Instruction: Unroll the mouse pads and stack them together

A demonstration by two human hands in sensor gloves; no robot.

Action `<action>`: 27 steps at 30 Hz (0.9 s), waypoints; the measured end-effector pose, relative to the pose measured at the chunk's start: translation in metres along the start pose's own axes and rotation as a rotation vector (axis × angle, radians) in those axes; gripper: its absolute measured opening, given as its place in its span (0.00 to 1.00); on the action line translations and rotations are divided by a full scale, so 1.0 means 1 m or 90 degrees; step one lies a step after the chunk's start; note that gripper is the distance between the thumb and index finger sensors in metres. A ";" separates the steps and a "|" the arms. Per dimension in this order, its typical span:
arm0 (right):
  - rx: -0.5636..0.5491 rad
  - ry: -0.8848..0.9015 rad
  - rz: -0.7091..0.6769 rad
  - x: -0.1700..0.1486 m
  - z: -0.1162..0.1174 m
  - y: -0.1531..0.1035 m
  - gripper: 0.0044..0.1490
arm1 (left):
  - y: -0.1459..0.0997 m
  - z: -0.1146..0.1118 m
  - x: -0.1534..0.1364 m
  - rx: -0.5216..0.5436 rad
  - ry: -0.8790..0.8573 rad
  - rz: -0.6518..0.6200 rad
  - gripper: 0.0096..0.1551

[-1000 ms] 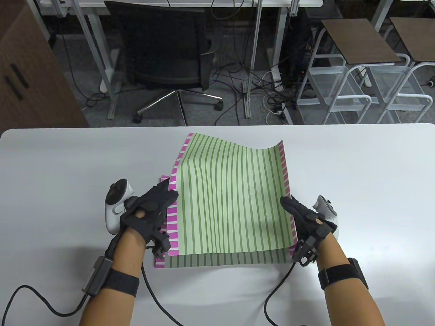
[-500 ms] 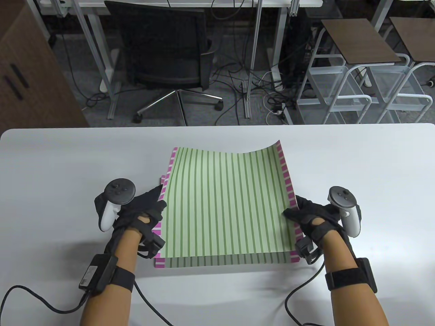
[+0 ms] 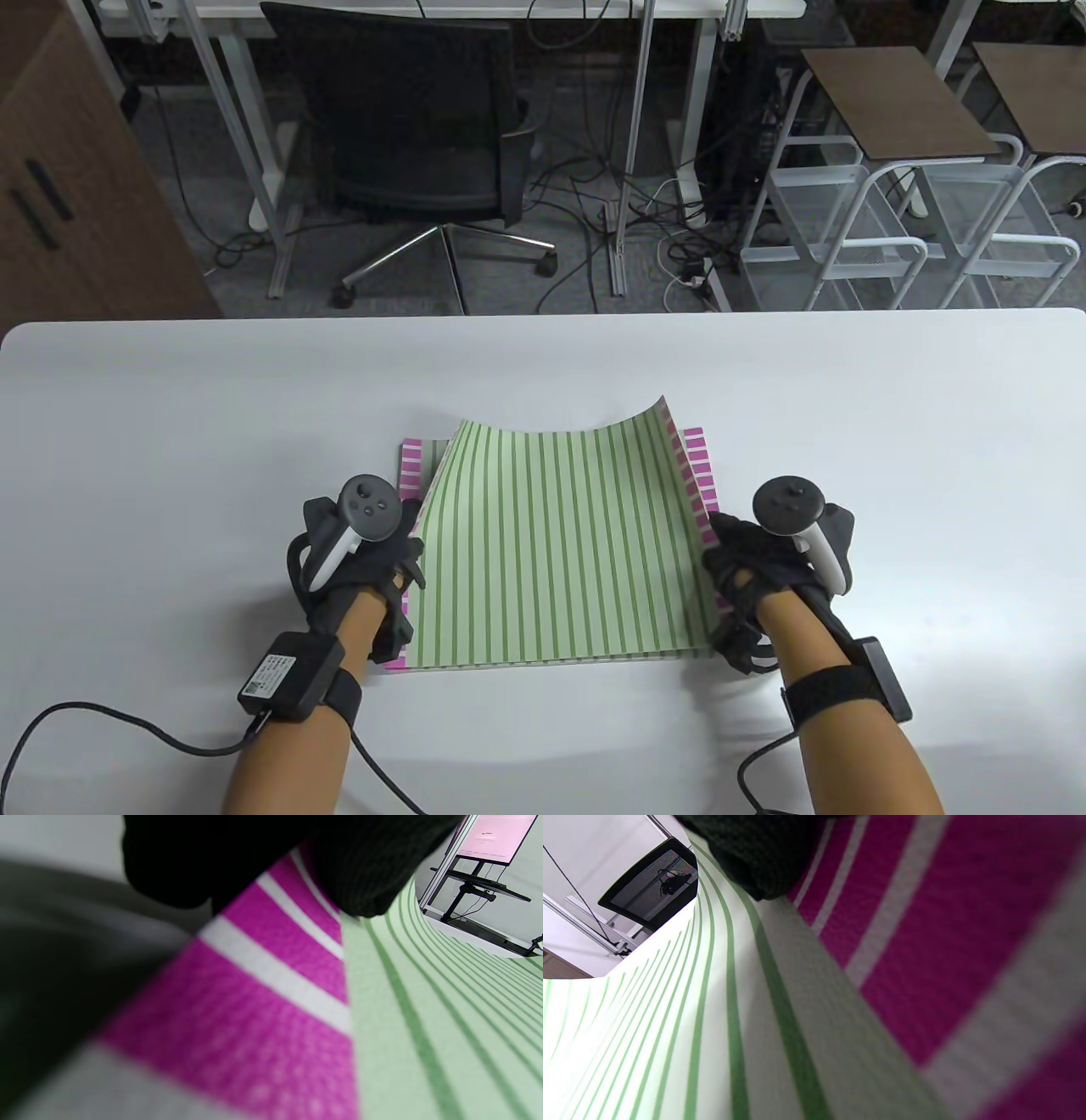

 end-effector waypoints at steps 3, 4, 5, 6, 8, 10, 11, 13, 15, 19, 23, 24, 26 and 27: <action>-0.013 -0.031 0.007 0.001 0.000 0.000 0.36 | 0.000 -0.001 0.000 -0.003 0.007 -0.001 0.33; -0.016 -0.043 0.004 0.001 0.001 -0.001 0.36 | -0.001 -0.001 -0.001 -0.003 0.005 0.001 0.33; -0.016 -0.043 0.005 0.001 0.001 -0.001 0.36 | -0.001 -0.002 -0.001 -0.004 0.004 0.001 0.33; -0.012 -0.043 0.008 0.001 0.001 -0.001 0.37 | -0.001 -0.001 -0.001 -0.006 0.004 0.001 0.33; -0.008 -0.040 0.013 -0.001 0.000 -0.002 0.37 | -0.001 -0.002 -0.001 -0.007 0.002 0.000 0.33; -0.005 -0.039 0.014 -0.003 0.000 -0.001 0.37 | -0.001 -0.002 -0.002 -0.007 0.002 0.001 0.34; 0.007 -0.043 0.018 -0.003 0.000 -0.002 0.37 | -0.001 -0.002 -0.002 -0.006 0.003 0.000 0.34; 0.007 -0.038 0.019 -0.004 0.000 -0.002 0.37 | -0.002 -0.002 -0.002 -0.004 0.007 -0.001 0.34; 0.009 -0.034 0.020 -0.005 0.000 -0.002 0.37 | -0.002 -0.002 -0.002 -0.004 0.009 -0.001 0.34; 0.016 -0.034 0.023 -0.006 -0.001 -0.002 0.37 | -0.002 -0.002 -0.002 -0.003 0.012 0.001 0.35; 0.024 -0.039 0.022 -0.005 -0.001 -0.002 0.37 | -0.002 -0.002 -0.002 0.001 0.011 0.001 0.35; 0.025 -0.040 0.023 -0.006 0.000 -0.002 0.37 | -0.002 -0.002 -0.003 0.001 0.008 0.002 0.35; 0.027 -0.045 0.026 -0.006 -0.001 -0.002 0.38 | -0.002 -0.002 -0.003 0.000 0.007 0.004 0.36; 0.027 -0.047 0.027 -0.007 -0.001 -0.002 0.39 | -0.003 -0.002 -0.003 -0.001 0.007 0.006 0.36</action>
Point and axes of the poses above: the tracker on the back of each hand, its own x axis roughly to the thumb side, its own y axis roughly from the wrist to the fingertips, z = x × y, the point moved 2 cm from there along y, roughly from the wrist to the fingertips, and after that the axes turned 11 degrees about -y, right-handed, at the moved point
